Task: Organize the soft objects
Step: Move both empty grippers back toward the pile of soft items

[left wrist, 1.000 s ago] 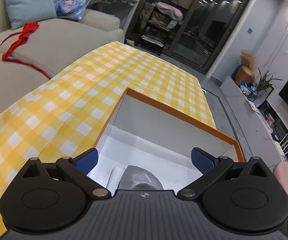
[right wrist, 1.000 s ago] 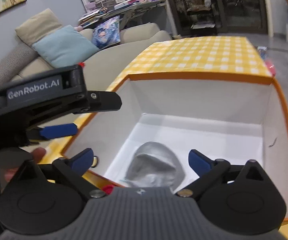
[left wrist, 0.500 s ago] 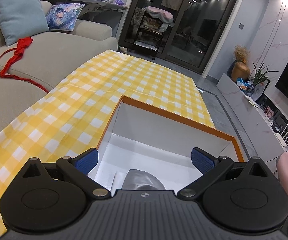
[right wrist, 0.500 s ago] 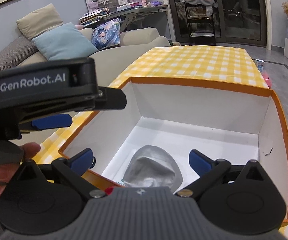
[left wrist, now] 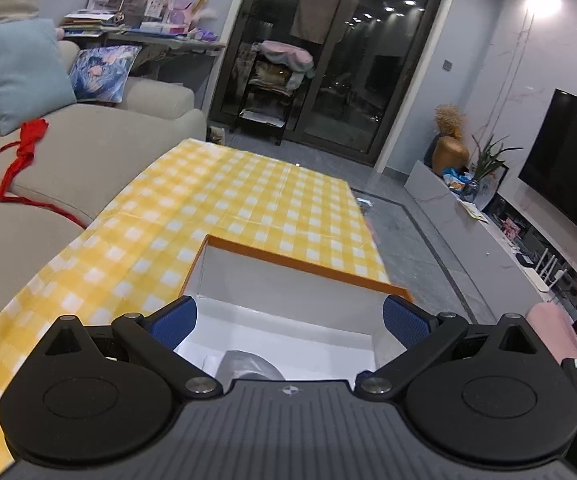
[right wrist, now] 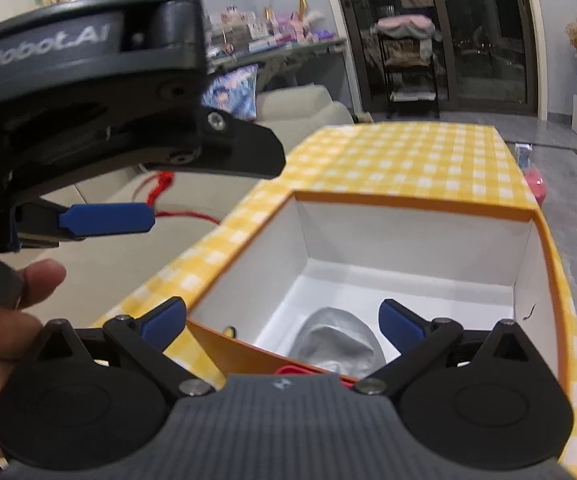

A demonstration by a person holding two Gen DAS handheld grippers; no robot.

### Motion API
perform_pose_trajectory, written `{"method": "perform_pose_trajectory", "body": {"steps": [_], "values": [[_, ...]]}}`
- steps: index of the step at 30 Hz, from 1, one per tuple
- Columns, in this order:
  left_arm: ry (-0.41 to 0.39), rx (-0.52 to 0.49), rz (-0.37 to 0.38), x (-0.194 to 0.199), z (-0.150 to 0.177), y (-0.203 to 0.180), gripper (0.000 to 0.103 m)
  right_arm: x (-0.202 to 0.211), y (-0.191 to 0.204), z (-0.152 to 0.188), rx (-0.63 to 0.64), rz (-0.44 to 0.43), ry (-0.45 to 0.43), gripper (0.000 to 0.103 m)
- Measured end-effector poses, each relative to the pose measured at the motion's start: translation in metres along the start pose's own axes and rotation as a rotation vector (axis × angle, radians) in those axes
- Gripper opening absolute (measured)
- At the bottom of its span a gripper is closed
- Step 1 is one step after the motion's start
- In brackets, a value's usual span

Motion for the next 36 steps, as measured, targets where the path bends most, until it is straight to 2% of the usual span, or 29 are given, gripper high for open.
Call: {"method": "perform_pose_trajectory", "body": {"steps": [10, 14, 19, 22, 25, 29, 34, 36], "values": [[-0.026, -0.093, 0.023, 0.068, 0.007, -0.037, 0.103, 0.064, 0.022, 0.002, -0.027, -0.007, -0.084, 0.1], [-0.029, -0.119, 0.007, 0.089, 0.016, -0.039, 0.103, 0.092, 0.024, 0.034, -0.119, -0.001, -0.118, 0.1], [-0.014, -0.135, -0.037, 0.118, 0.042, -0.025, 0.103, 0.12, 0.031, 0.08, -0.177, -0.006, -0.04, 0.1], [0.016, -0.13, -0.042, 0.127, 0.056, -0.02, 0.103, 0.134, 0.033, 0.098, -0.201, -0.007, 0.011, 0.1], [0.057, -0.168, -0.051, 0.133, 0.071, -0.017, 0.103, 0.144, 0.033, 0.111, -0.213, 0.008, 0.035, 0.1], [0.051, -0.166, -0.091, 0.153, 0.1, -0.01, 0.103, 0.146, 0.021, 0.135, -0.289, -0.021, 0.103, 0.1], [0.09, -0.224, -0.07, 0.164, 0.14, -0.005, 0.103, 0.149, 0.008, 0.164, -0.261, 0.062, 0.173, 0.1], [0.127, -0.235, -0.038, 0.16, 0.158, 0.0, 0.103, 0.151, 0.003, 0.171, -0.261, 0.088, 0.185, 0.1]]}}
Point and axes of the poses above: each gripper's, at about its wrist camera, not at the fingertips, and x roughly against the way its jaws point, y to its left, z to its underside, the point moved 3 cm from there along -x, roughly the way its jaws point
